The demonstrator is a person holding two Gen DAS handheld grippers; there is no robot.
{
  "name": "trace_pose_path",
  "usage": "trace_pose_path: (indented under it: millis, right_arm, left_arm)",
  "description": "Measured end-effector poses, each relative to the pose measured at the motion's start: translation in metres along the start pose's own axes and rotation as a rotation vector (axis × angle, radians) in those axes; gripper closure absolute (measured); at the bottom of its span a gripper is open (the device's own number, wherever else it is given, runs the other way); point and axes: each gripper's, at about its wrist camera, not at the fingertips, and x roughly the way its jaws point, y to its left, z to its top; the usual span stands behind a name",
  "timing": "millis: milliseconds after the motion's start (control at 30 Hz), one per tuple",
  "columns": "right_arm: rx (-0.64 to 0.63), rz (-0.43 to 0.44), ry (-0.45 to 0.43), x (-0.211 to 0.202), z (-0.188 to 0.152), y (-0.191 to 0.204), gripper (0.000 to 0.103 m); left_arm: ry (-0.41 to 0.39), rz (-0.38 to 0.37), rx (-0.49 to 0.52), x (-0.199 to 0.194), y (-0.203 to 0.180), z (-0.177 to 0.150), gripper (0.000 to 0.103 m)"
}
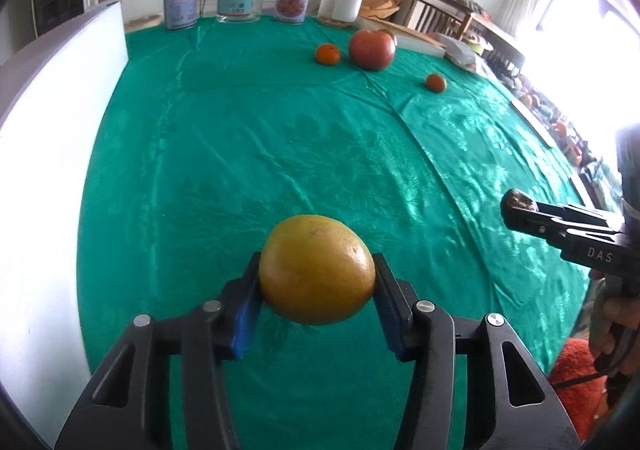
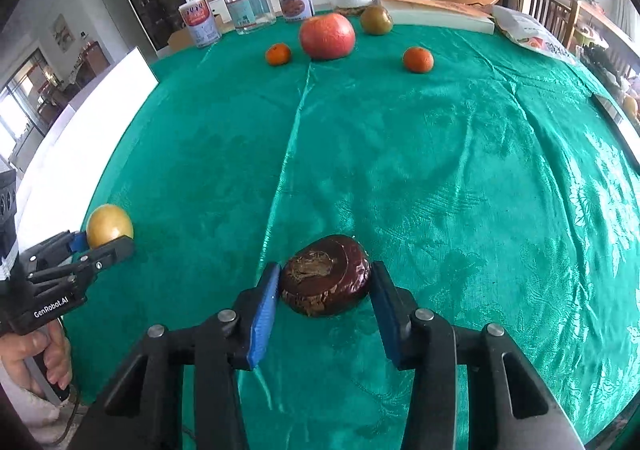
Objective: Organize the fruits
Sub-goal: 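Carry both fruits over the box and open both grippers to drop them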
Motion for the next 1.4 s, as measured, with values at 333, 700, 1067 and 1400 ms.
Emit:
trace_pose_path:
  millis: [333,700,1067,1400]
  right_arm:
    - [-0.226,0.366,-0.078,-0.078,0.031,0.162,0.058]
    - [-0.547,0.513,0.145,-0.020,-0.010,0.355,0.058]
    - [-0.373,0.468,-0.112,-0.079,0.031,0.272,0.020]
    - [0.044,-0.037,-0.099,-0.013,-0.002,0.026,0.001]
  left_arm:
    - [-0.124,-0.253,-0.146,-0.173,0.037,-0.005,0.050]
    - [-0.082,0.149,-0.501,-0.181,0.216,-0.037,0.050]
    - [-0.202,0.165,-0.431,-0.190,0.174,-0.012,0.009]
    - [-0.061,-0.077,-0.031,-0.076,-0.007,0.026,0.003]
